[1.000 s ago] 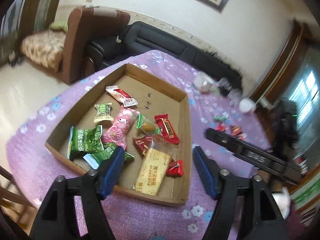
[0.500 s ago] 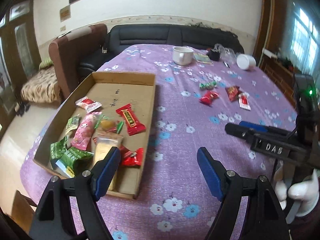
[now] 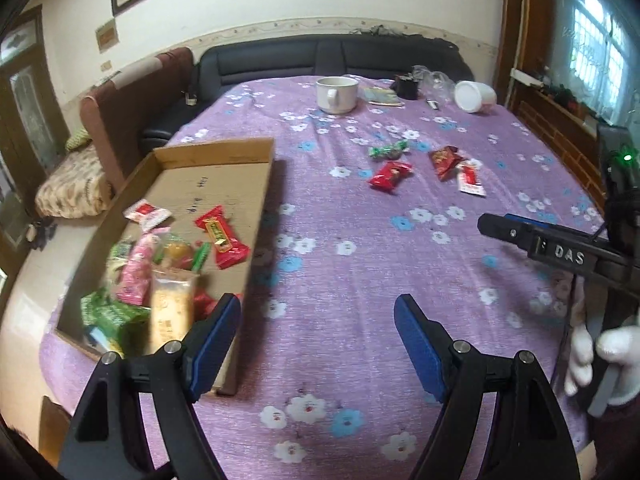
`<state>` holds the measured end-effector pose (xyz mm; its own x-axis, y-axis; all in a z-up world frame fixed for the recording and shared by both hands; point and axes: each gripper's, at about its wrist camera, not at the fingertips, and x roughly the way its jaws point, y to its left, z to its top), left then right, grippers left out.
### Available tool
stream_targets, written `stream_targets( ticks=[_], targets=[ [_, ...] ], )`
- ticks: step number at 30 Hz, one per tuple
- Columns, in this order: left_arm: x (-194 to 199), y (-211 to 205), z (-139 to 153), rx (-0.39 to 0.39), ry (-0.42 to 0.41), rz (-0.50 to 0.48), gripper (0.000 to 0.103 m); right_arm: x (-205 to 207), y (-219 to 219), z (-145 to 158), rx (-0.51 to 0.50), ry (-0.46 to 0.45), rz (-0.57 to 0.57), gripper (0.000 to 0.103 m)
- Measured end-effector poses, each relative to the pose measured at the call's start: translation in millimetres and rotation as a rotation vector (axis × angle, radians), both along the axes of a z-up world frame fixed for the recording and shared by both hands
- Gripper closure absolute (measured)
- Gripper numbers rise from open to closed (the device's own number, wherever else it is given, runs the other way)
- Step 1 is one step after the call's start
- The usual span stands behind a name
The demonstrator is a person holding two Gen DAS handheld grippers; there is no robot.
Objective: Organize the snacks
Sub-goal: 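Move both open tools back toward the remaining snacks, then grasp a red candy with the left tool while the right grasps the red-white packet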
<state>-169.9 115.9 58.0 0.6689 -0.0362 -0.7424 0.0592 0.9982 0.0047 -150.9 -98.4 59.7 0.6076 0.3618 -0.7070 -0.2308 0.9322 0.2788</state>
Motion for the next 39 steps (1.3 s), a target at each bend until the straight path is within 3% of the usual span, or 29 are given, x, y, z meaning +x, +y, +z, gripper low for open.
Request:
stream_targets(
  ticks=[8, 14, 17, 20, 23, 24, 29, 35, 38, 39],
  targets=[
    [11, -12, -1, -0.153, 0.022, -0.099, 0.024, 33, -64, 0, -0.059, 0.013, -0.166, 0.044],
    [42, -26, 3, -0.198, 0.013, -0.163, 0.024, 84, -65, -5, -0.075, 0.027, -0.219, 0.039],
    [67, -36, 6, -0.136, 0.004, -0.202, 0.024, 110, -51, -15, -0.166, 0.048, -0.247, 0.040],
    [97, -49, 4, -0.072, 0.005, -0.232, 0.024, 122, -44, -24, -0.187, 0.077, -0.248, 0.040],
    [130, -57, -5, -0.049, 0.030, -0.234, 0.024, 125, -41, -28, -0.222, 0.049, -0.240, 0.040],
    [137, -59, -8, -0.042, 0.036, -0.232, 0.024, 126, -40, -28, -0.223, 0.047, -0.230, 0.041],
    [179, -77, -33, -0.025, 0.087, -0.248, 0.024, 124, -43, -27, -0.262, 0.036, -0.207, 0.072],
    [202, -92, -53, -0.010, 0.127, -0.270, 0.025, 126, -50, -26, -0.256, 0.040, -0.197, 0.080],
    [202, -95, -58, 0.019, 0.118, -0.287, 0.045, 125, -50, -25, -0.255, 0.038, -0.198, 0.082],
    [200, -95, -57, 0.008, 0.113, -0.306, 0.060, 125, -50, -25, -0.248, 0.039, -0.200, 0.082]
  ],
)
